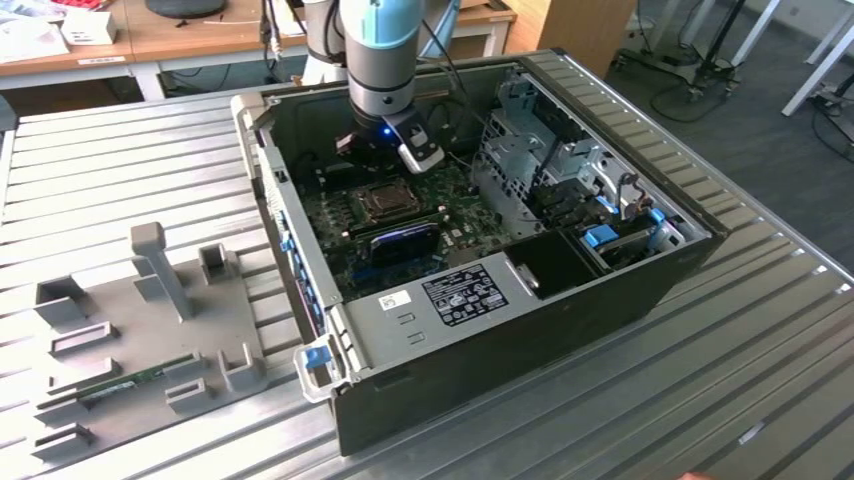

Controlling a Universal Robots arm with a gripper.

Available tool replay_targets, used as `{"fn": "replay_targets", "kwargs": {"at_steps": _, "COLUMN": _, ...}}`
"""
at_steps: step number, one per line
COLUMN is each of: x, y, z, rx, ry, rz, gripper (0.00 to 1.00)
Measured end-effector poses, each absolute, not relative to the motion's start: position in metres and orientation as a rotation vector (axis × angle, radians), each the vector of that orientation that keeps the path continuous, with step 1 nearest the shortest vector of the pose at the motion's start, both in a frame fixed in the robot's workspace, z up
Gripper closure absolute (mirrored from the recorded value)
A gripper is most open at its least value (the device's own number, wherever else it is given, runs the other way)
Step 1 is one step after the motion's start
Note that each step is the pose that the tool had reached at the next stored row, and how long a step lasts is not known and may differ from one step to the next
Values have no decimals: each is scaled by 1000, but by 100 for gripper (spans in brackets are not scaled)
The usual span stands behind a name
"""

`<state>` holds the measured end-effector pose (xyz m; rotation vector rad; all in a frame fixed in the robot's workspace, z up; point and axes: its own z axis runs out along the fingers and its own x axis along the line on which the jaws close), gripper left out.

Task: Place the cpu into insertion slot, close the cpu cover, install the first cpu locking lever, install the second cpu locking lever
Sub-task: 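Install the first cpu locking lever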

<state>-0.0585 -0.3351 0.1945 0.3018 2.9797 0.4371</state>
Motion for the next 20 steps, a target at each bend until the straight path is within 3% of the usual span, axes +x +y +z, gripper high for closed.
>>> {"fn": "replay_targets", "kwargs": {"at_steps": 20, "x": -55, "y": -330, "z": 194, "rx": 302, "ry": 2980, "rz": 437, "gripper": 89}}
